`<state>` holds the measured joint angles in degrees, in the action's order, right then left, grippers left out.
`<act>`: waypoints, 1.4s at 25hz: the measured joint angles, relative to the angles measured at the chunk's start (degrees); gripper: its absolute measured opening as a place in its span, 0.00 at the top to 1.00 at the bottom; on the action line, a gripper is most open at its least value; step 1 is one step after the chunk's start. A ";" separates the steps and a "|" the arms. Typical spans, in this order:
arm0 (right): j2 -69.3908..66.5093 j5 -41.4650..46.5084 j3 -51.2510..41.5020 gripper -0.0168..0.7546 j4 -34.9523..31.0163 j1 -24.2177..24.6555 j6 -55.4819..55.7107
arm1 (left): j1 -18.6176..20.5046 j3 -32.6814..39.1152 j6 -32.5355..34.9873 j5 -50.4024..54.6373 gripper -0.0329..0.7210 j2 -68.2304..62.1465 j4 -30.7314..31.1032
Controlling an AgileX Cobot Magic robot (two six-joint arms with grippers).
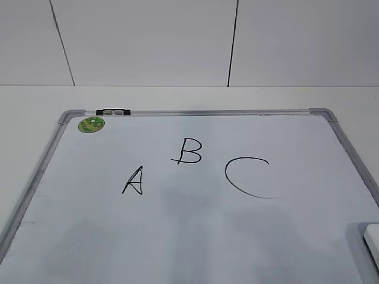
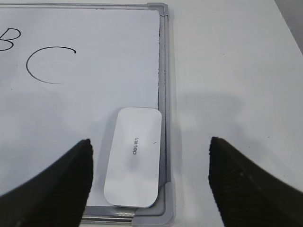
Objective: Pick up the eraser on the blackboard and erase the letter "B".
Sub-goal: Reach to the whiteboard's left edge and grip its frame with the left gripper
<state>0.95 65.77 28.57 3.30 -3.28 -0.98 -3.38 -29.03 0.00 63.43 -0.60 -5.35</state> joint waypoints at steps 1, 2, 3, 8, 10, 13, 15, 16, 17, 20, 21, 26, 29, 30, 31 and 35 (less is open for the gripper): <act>0.00 0.00 0.00 0.21 0.00 0.00 0.00 | 0.00 0.00 0.00 0.00 0.34 0.00 0.00; 0.00 0.00 0.00 0.21 0.00 0.00 0.00 | 0.00 0.00 0.00 0.00 0.34 0.00 0.00; 0.00 0.00 0.00 0.21 0.00 0.00 -0.10 | 0.00 0.00 0.00 0.00 0.34 0.00 0.00; 0.00 -1.12 1.04 0.21 -0.25 0.00 -0.21 | 0.00 -1.53 0.00 -2.13 0.34 0.00 0.00; -1.75 -1.86 2.74 0.21 -0.38 0.00 -0.31 | 0.00 -3.04 0.00 -4.18 0.34 -0.41 0.03; -6.78 -2.09 5.93 0.21 -0.47 0.00 -0.99 | 0.00 -5.58 0.00 -6.07 0.34 -2.70 0.63; -10.68 -2.09 8.14 0.21 -0.47 0.00 -1.37 | 0.00 -6.97 0.00 -7.68 0.34 -6.43 0.78; -12.73 -2.23 9.30 0.21 -0.47 0.00 -1.50 | 0.00 -7.74 0.00 -8.40 0.34 -8.23 0.78; -14.62 -2.22 10.47 0.21 -0.50 0.00 -1.58 | 0.00 -8.36 0.00 -8.90 0.34 -10.13 0.78; -20.24 -0.72 13.97 0.21 -1.19 0.00 -1.62 | 0.00 -10.77 0.00 -9.66 0.34 -17.72 0.82; -22.22 0.92 14.96 0.21 -1.86 0.00 -1.62 | 0.00 -11.51 0.00 -9.66 0.34 -20.53 0.69; -32.69 5.94 17.81 0.21 -4.91 0.00 -1.72 | 0.00 -15.71 0.00 -9.66 0.34 -34.89 -2.90; -35.87 6.19 17.91 0.21 -5.14 0.00 -1.97 | 0.00 -17.29 0.00 -9.66 0.34 -42.96 -4.28; -36.82 6.21 17.91 0.21 -5.03 0.00 -2.49 | 0.00 -17.70 0.36 -9.70 0.34 -45.27 -4.32; -37.60 6.31 17.91 0.21 -4.94 0.00 -2.83 | 0.00 -17.98 0.75 -9.80 0.34 -48.04 -4.45; -41.15 6.31 17.94 0.21 -4.94 0.00 -3.23 | 0.00 -18.78 1.96 -10.75 0.34 -58.48 -5.81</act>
<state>-40.20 72.09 46.51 -1.63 -3.28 -4.21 -3.38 -47.81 1.96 52.69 -59.09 -11.15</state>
